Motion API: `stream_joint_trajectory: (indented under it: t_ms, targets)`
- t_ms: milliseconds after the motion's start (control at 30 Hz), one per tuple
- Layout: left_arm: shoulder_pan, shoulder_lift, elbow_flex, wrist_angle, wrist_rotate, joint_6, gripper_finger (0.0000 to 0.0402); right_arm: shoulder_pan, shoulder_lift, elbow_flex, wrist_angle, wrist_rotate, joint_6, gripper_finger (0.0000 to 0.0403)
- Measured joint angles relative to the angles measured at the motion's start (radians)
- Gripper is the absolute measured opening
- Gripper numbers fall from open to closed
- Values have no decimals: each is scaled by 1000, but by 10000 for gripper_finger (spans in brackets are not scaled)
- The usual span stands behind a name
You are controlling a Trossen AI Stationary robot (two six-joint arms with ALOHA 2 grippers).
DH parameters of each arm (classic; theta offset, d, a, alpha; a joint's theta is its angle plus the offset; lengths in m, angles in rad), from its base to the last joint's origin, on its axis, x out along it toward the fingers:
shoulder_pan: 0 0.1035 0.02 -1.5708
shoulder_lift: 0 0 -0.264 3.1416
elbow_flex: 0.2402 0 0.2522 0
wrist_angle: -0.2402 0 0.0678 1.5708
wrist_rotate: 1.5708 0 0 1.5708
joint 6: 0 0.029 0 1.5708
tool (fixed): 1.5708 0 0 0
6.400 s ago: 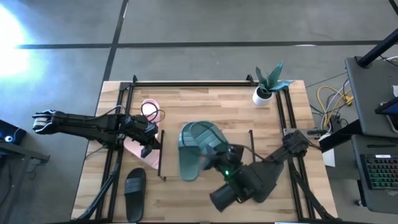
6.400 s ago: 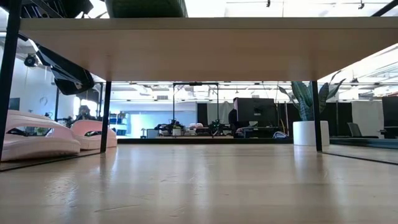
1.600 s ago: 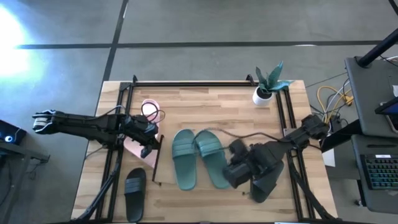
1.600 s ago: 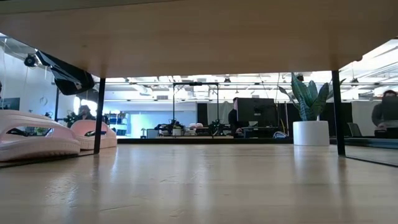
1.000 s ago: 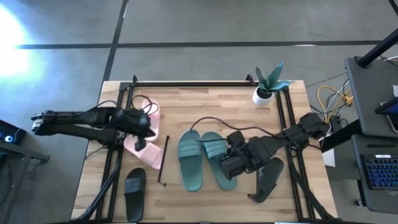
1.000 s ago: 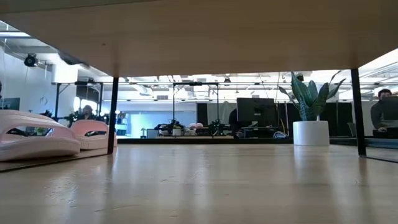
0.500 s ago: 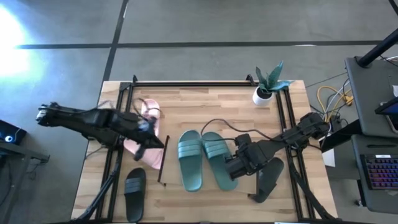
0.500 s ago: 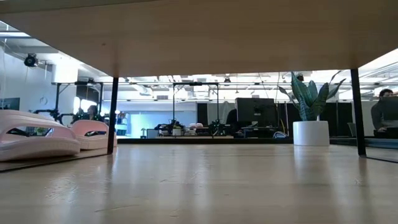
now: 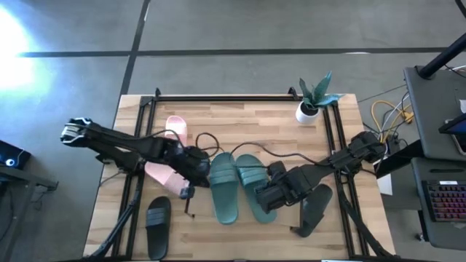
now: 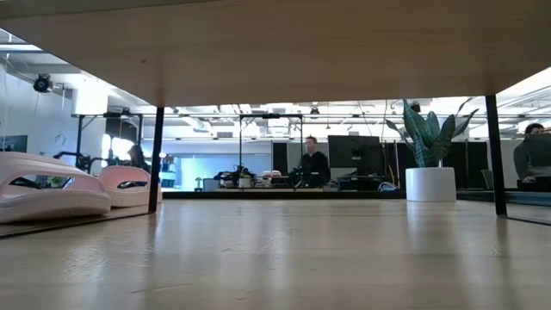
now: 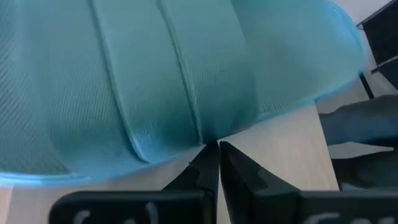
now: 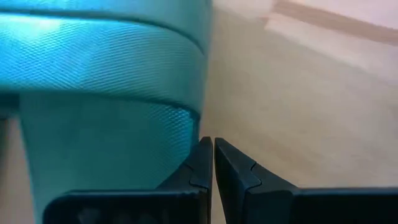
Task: Pick and place slides into the shelf
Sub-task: Adjust the green slides on the shelf
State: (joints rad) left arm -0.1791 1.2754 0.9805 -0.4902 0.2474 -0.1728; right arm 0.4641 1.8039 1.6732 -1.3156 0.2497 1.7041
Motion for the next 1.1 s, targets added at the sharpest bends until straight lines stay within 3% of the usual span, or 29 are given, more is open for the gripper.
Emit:
stream_joint_trajectory:
  t_ms: [267,467,933,1100]
  targets:
    - [0,47,45,0,-8,32,0,13,16,-1,108,-23,-44,11]
    - [4,1,46,10,-138,59,0,43,18,0,119,-26,-7,11]
    - [2,-15,47,-78,-124,51,0,144,20,5,78,-66,91,11]
    - [5,-95,51,-99,-225,57,0,164,18,28,62,20,136,11]
